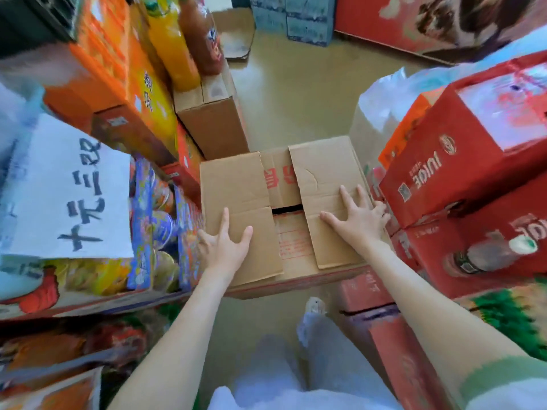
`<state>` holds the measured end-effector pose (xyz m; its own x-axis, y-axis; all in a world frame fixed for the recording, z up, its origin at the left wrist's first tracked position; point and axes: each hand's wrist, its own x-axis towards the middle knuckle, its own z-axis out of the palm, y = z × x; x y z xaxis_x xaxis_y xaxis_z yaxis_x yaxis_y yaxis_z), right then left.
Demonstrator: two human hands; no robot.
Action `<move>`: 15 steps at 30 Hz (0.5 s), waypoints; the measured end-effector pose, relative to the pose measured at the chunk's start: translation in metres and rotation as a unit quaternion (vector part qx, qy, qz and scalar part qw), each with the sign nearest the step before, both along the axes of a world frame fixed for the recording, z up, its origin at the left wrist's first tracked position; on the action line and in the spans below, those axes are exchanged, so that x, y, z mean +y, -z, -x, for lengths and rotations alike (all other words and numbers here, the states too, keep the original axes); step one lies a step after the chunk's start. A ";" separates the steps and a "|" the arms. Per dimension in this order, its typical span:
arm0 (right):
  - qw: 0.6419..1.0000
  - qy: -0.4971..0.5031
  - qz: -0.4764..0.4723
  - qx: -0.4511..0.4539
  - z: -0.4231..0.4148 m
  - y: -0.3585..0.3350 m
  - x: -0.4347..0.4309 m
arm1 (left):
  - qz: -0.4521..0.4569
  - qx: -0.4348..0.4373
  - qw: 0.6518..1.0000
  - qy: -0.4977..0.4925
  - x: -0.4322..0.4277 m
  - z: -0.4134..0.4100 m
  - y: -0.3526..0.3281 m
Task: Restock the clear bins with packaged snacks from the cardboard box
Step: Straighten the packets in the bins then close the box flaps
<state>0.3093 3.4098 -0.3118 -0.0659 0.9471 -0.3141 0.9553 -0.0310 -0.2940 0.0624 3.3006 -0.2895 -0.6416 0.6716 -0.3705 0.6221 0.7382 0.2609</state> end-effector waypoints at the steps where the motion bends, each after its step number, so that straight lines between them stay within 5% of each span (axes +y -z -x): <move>1: 1.000 0.002 0.001 -0.001 0.003 0.004 0.015 | 0.000 -0.005 1.000 -0.003 0.016 0.006 0.003; 15: 0.979 0.183 0.067 0.068 0.052 0.098 0.256 | 0.053 0.023 0.989 0.138 0.329 0.072 0.081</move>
